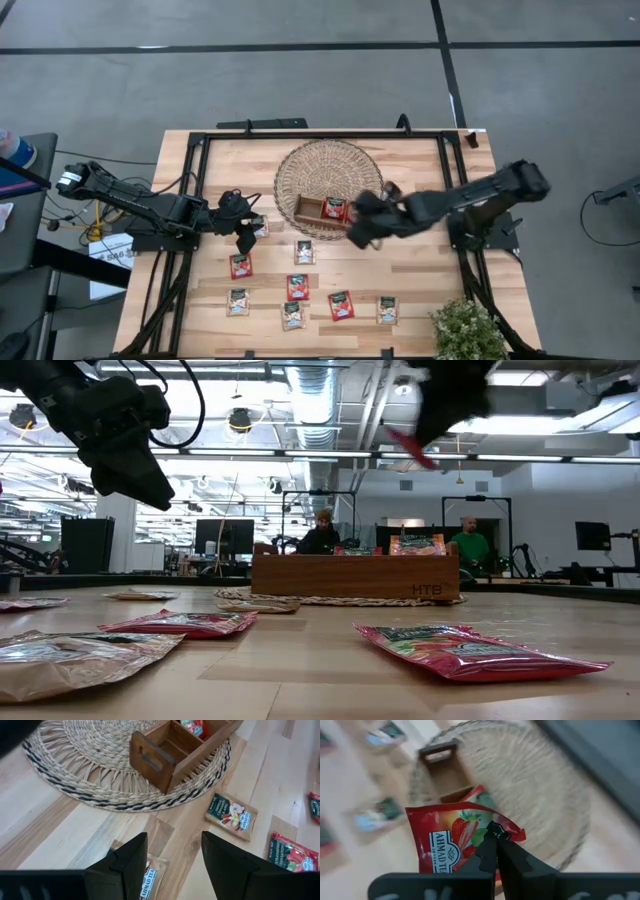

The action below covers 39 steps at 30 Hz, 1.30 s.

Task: Pick & Place Tea
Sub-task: Put the red tea bag into the middle section of the wooden organizer

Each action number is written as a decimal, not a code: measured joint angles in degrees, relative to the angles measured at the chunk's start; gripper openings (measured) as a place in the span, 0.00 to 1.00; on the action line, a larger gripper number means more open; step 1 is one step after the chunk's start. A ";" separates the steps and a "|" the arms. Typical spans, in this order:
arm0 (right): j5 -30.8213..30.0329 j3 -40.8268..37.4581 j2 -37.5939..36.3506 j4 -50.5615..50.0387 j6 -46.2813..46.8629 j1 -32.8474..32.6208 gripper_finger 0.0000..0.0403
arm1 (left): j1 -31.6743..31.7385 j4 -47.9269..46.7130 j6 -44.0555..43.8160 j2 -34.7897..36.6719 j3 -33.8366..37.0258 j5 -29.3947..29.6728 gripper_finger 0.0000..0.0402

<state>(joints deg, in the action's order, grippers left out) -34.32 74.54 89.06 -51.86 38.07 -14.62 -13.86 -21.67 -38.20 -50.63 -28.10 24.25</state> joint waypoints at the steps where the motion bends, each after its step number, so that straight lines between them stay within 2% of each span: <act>1: -1.19 1.96 1.94 -0.97 -3.07 0.87 0.00 | 0.01 0.07 0.00 0.02 0.00 0.00 0.45; 10: -8.46 17.13 18.57 -5.12 -25.07 5.94 0.00 | -0.01 -0.18 -0.04 0.00 0.00 0.00 0.45; 17: -16.96 23.50 27.07 -7.42 -33.61 6.24 0.00 | -0.01 -0.09 -0.13 0.00 0.00 0.04 0.45; 27: -16.86 24.11 33.87 -10.99 -31.03 5.87 0.00 | 0.01 -0.05 -0.12 0.00 0.00 2.00 0.45; 31: -15.90 24.11 34.10 -12.50 -25.23 6.50 0.00 | -0.01 -0.05 0.04 0.00 0.00 2.58 0.45; 39: -13.23 24.11 34.10 -12.52 -21.86 6.35 0.00 | -0.01 -0.05 0.78 0.00 0.00 2.58 0.45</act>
<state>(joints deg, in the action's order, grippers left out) -47.55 98.65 123.15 -64.38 16.20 -8.27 -13.87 -21.71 -37.41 -50.63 -28.10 26.83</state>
